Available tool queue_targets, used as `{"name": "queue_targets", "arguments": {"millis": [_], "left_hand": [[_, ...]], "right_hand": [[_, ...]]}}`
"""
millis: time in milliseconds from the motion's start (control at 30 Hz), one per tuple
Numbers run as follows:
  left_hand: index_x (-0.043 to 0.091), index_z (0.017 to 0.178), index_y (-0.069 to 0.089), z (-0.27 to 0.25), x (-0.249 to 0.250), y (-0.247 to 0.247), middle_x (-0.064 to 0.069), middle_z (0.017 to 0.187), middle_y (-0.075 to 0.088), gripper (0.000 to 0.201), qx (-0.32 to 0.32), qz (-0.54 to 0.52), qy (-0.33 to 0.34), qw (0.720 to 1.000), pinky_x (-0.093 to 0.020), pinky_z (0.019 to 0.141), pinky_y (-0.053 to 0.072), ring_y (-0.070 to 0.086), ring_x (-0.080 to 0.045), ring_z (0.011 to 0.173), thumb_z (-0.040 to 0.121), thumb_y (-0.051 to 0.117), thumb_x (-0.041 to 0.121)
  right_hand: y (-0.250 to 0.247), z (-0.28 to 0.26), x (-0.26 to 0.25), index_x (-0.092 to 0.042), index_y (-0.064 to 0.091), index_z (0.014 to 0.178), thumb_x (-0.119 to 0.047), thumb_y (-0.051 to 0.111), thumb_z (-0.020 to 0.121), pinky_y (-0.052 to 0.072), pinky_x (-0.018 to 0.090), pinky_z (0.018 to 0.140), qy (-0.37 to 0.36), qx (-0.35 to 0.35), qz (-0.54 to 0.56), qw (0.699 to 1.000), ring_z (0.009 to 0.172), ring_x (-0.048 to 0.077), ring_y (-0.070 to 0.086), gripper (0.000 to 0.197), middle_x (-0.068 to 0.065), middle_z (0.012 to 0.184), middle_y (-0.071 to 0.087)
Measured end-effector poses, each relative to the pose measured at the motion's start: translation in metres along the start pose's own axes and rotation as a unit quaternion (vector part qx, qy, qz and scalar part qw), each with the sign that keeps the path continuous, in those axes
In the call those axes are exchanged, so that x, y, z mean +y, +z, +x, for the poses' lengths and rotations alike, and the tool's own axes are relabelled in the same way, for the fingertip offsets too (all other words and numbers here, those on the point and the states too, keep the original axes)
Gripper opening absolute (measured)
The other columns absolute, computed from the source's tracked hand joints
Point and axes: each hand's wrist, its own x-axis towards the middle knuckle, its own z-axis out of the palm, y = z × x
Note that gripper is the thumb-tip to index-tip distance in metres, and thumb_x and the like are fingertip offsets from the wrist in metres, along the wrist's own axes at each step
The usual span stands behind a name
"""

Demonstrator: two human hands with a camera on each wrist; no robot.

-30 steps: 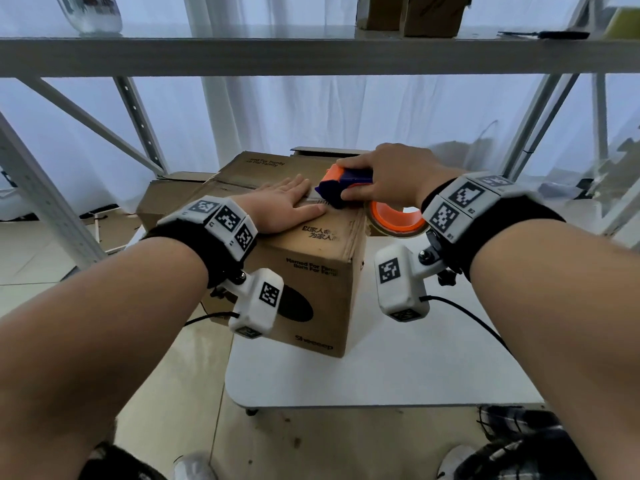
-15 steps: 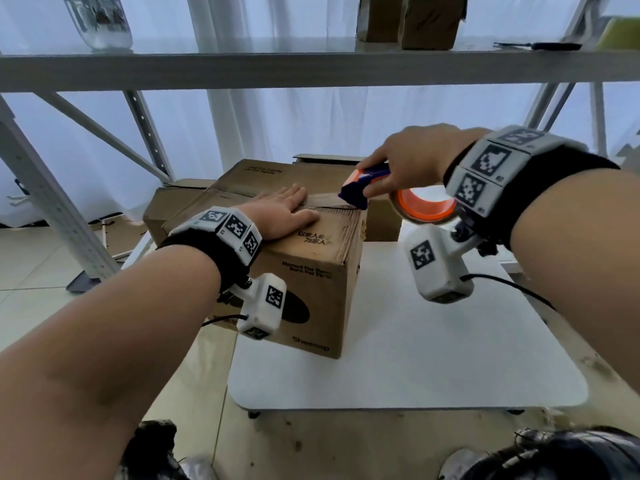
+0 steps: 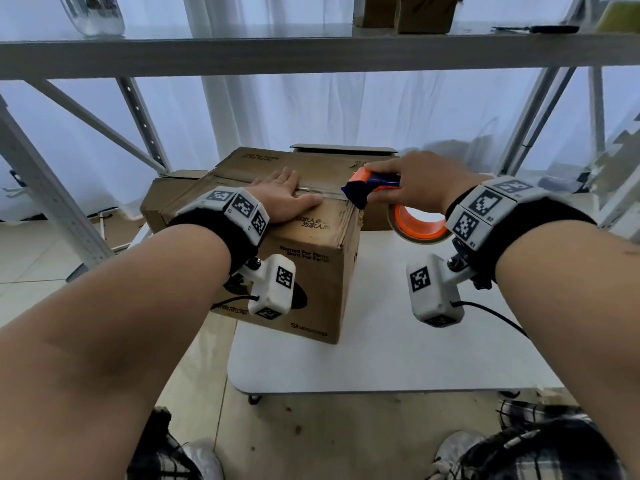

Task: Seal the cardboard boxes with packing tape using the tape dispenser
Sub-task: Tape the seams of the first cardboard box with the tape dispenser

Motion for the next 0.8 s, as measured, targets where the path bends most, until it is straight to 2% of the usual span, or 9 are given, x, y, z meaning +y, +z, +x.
{"name": "queue_targets", "arguments": {"millis": [133,200,267,367,433,500,567,667,800], "left_hand": [[0.020,0.153,-0.003,-0.006,0.036,0.007,-0.001,0.160,-0.008,0.079,-0.012,0.013,0.090,0.996,-0.039,0.119,-0.003,-0.007,-0.015,0.147,0.093,0.019,0.066],[0.022,0.153,-0.002,-0.005,0.038,0.008,0.001,0.160,-0.007,0.076,-0.013,0.004,0.123,0.992,-0.039,0.119,-0.003,-0.006,-0.013,0.146,0.093,0.020,0.065],[0.023,0.152,-0.001,-0.004,0.018,0.005,0.002,0.160,-0.006,0.076,-0.013,-0.001,0.103,0.995,-0.040,0.119,-0.002,-0.006,-0.013,0.146,0.093,0.019,0.066],[0.020,0.152,-0.001,-0.004,-0.017,-0.002,0.000,0.160,-0.007,0.083,-0.008,0.022,0.032,0.999,-0.042,0.119,0.000,-0.004,-0.015,0.147,0.089,0.017,0.071],[0.017,0.152,0.000,-0.006,-0.016,-0.004,-0.002,0.160,-0.005,0.093,-0.008,0.036,0.014,0.999,-0.042,0.119,0.001,-0.002,-0.016,0.147,0.083,0.014,0.078],[0.015,0.153,0.002,-0.007,0.006,-0.004,-0.005,0.160,-0.002,0.109,-0.008,0.037,0.033,0.999,-0.042,0.119,0.003,0.001,-0.018,0.147,0.072,0.013,0.087],[0.017,0.153,0.002,-0.008,0.032,0.003,-0.006,0.160,-0.001,0.112,-0.009,0.036,0.077,0.996,-0.043,0.119,0.003,0.000,-0.020,0.147,0.070,0.020,0.089],[0.020,0.153,-0.002,-0.004,0.046,0.011,-0.006,0.160,-0.004,0.101,0.002,0.021,0.089,0.996,-0.043,0.119,-0.002,-0.005,-0.021,0.147,0.080,0.040,0.076],[0.022,0.153,0.000,0.001,0.032,0.008,-0.004,0.160,-0.003,0.084,0.011,-0.001,0.083,0.996,-0.039,0.118,-0.001,-0.003,-0.018,0.147,0.090,0.043,0.056]], "right_hand": [[-0.005,0.004,-0.003,-0.038,0.038,0.143,-0.058,0.052,0.089,0.037,0.030,0.081,0.003,-0.005,-0.034,0.999,0.108,0.019,0.051,0.060,-0.001,0.129,0.056],[-0.004,0.004,-0.002,-0.039,0.038,0.143,-0.059,0.052,0.088,0.038,0.031,0.081,0.004,-0.005,-0.033,0.999,0.102,0.016,0.050,0.060,-0.002,0.125,0.057],[-0.002,0.003,-0.002,-0.037,0.038,0.143,-0.056,0.052,0.090,0.035,0.029,0.079,0.002,-0.002,-0.010,1.000,0.093,0.012,0.044,0.058,-0.003,0.116,0.056],[0.001,0.001,0.000,-0.037,0.038,0.143,-0.056,0.051,0.090,0.034,0.029,0.078,0.002,0.010,0.006,1.000,0.092,0.010,0.041,0.058,-0.007,0.107,0.050],[0.000,0.002,-0.001,-0.037,0.038,0.143,-0.056,0.051,0.090,0.033,0.029,0.078,0.005,0.008,0.002,1.000,0.093,0.010,0.041,0.058,-0.005,0.112,0.054],[-0.002,0.004,-0.002,-0.038,0.038,0.143,-0.058,0.052,0.089,0.035,0.030,0.077,0.008,0.004,-0.011,1.000,0.093,0.010,0.042,0.059,-0.003,0.121,0.056],[-0.004,0.006,-0.002,-0.040,0.038,0.142,-0.060,0.051,0.088,0.039,0.032,0.080,0.015,0.000,-0.027,1.000,0.092,0.011,0.042,0.059,-0.003,0.121,0.057],[-0.008,0.011,-0.004,-0.040,0.039,0.141,-0.061,0.051,0.088,0.042,0.035,0.085,0.022,-0.014,-0.044,0.999,0.094,0.013,0.045,0.059,-0.003,0.121,0.057],[-0.014,0.022,-0.015,-0.040,0.037,0.142,-0.062,0.047,0.089,0.039,0.034,0.080,0.009,-0.022,-0.076,0.997,0.108,0.018,0.050,0.058,-0.004,0.126,0.055]]}}
